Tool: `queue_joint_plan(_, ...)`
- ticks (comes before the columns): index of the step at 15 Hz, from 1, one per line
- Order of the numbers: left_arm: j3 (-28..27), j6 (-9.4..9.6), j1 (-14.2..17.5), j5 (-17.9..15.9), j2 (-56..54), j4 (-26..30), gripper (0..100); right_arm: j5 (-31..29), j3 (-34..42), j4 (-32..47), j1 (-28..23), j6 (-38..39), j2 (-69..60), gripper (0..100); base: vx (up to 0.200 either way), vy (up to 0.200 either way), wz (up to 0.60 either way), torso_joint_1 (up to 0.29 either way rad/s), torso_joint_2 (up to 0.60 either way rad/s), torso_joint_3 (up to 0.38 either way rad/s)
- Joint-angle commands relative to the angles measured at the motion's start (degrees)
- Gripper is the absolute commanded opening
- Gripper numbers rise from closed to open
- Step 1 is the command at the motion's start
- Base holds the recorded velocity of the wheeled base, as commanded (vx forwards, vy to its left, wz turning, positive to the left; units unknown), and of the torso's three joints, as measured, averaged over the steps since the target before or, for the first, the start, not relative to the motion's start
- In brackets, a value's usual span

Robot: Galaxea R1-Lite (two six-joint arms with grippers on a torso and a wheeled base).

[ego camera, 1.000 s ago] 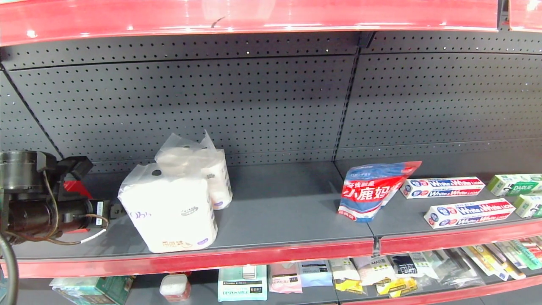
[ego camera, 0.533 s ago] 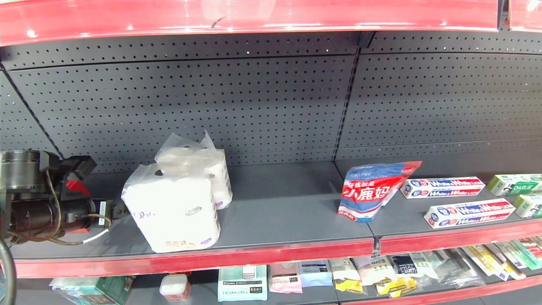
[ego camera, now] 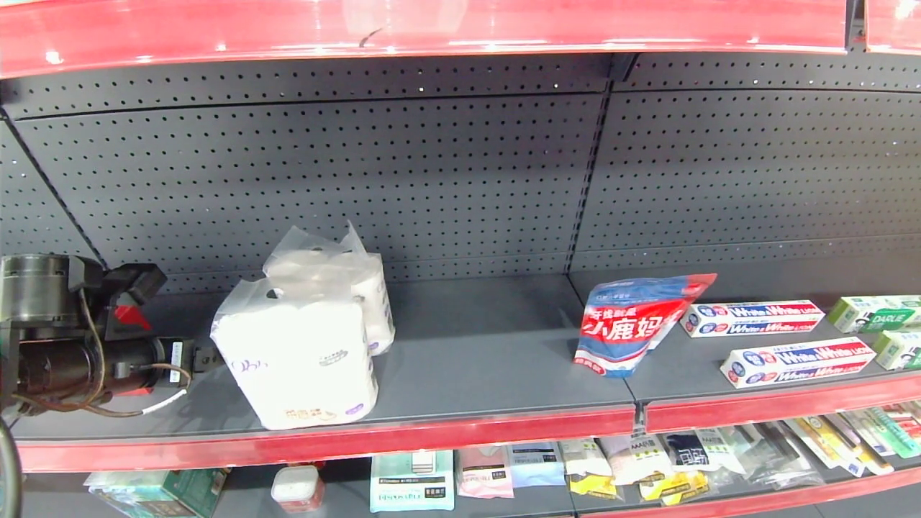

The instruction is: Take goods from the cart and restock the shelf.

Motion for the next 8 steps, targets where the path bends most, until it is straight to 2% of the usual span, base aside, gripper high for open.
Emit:
queue_joint_plan(1,0.1,-0.01,-0.1,0.0,-0.2,0.0,100,0.0,0.0,0.0,0.0,0.0,0.1,100,0.000,0.000,0.00,0.000,0.00,0.000)
queue_joint_plan(8,0.3,-0.27,-1.2,0.1,-0.5,0.0,100,0.0,0.0,0.0,0.0,0.0,0.1,100,0.000,0.000,0.00,0.000,0.00,0.000)
